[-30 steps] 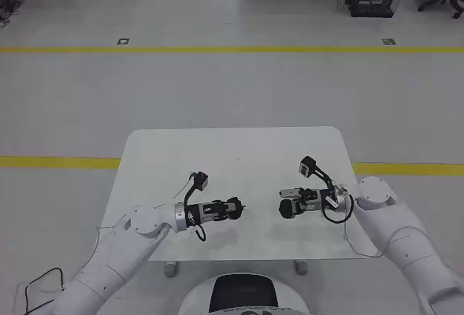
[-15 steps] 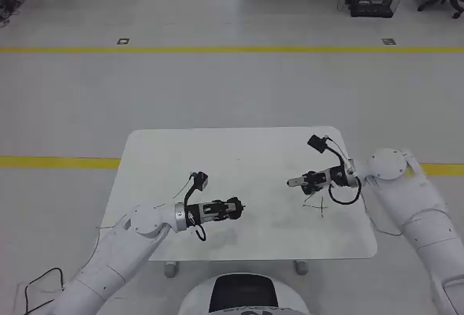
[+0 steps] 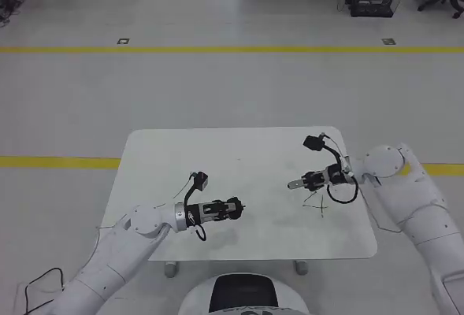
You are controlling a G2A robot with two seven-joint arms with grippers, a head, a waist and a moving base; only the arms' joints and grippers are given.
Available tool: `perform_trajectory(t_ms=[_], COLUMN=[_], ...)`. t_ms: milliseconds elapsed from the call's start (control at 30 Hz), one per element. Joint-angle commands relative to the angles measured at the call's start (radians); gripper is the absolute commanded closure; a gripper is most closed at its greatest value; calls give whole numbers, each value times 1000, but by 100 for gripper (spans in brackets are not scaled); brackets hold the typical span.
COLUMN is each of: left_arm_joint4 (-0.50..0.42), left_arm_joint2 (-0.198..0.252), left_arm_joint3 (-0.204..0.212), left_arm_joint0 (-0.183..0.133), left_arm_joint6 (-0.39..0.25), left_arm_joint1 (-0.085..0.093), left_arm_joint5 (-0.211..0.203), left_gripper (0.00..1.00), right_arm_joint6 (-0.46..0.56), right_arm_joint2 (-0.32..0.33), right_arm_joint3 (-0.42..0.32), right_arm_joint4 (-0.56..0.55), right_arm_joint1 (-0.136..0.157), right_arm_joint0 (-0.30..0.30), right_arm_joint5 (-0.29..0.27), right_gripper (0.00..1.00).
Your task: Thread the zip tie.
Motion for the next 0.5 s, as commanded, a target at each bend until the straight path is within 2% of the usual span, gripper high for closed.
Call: perform_trajectory(t_ms=[0, 167, 267, 333, 433, 467], left_arm_joint4=[0, 0, 0, 0, 0, 0], left_arm_joint2=[0, 0, 0, 0, 0, 0], left_arm_joint3=[0, 0, 0, 0, 0, 0], left_arm_joint0=[0, 0, 0, 0, 0, 0], left_arm_joint6=[0, 0, 0, 0, 0, 0], left_arm_joint1=[0, 0, 0, 0, 0, 0], left_arm_joint5=[0, 0, 0, 0, 0, 0], left_gripper=[100, 100, 100, 100, 100, 100], right_arm_joint6=[3, 10, 8, -5, -45, -45], right_arm_joint2=[8, -29, -105, -175, -278, -278], right_arm_joint3=[-2, -6, 1, 30, 40, 40], right_arm_joint4=[-73, -198, -288, -338, -349, -349], right_arm_joint1=[8, 20, 23, 24, 23, 23], right_arm_joint0=[13, 64, 106, 138, 173, 173], right_arm_joint5=[-51, -51, -51, -51, -51, -51], right_gripper=[0, 0, 0, 0, 0, 0])
